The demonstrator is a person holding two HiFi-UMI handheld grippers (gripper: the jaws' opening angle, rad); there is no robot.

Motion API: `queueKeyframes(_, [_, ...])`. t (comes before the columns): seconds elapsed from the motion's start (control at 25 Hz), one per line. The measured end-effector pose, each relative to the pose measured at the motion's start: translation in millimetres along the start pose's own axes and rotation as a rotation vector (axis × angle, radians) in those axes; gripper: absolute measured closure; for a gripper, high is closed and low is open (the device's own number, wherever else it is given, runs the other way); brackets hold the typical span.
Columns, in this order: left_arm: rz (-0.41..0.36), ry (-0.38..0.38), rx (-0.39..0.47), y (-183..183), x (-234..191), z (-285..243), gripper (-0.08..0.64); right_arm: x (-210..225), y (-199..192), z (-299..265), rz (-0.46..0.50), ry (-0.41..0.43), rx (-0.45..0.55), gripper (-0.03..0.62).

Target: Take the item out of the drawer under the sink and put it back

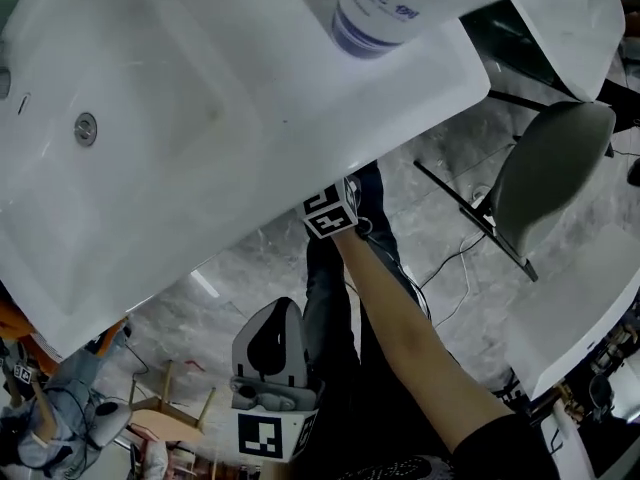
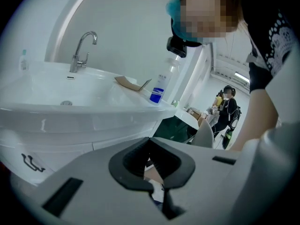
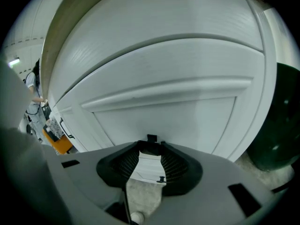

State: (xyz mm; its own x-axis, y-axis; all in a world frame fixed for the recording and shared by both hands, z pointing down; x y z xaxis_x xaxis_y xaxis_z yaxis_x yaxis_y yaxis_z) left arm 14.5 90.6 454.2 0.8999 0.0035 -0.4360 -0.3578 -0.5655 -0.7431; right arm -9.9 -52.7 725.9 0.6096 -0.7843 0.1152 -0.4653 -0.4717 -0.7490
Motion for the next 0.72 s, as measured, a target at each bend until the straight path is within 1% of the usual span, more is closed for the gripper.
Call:
queueKeyframes(0.08, [-0.013,-0.014,0.008,-5,-2,-18,0.56,0,0,0,0.0,-0.007,0.002,0.446])
queueKeyframes(0.16, [-0.006,-0.008,0.003,-11,-4,-33,0.56,0,4,0,0.007,-0.005,0.006,0.446])
queueKeyframes(0.4, [0.089,0.041,0.042,-24,-9,-50,0.56,2,6,2,0.037,0.022,0.005,0.446])
queueKeyframes(0.72, [0.151,0.099,0.061,-30,-22,-51,0.56,3,6,1,0.06,0.002,0.008,0.448])
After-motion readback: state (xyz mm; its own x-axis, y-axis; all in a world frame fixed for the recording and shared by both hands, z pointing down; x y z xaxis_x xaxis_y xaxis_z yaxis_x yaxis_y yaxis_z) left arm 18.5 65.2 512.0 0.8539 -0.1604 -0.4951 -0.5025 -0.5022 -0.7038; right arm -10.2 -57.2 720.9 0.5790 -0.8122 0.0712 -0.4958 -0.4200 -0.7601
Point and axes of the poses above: the fingertips, and each gripper's own axes: z backward along the fingers, x to its right, y out of its top, the point moved 3 cm from there along z, backward along the fingers, and after that the axes turned 7 degrees about -y, right-handed, at the moved point
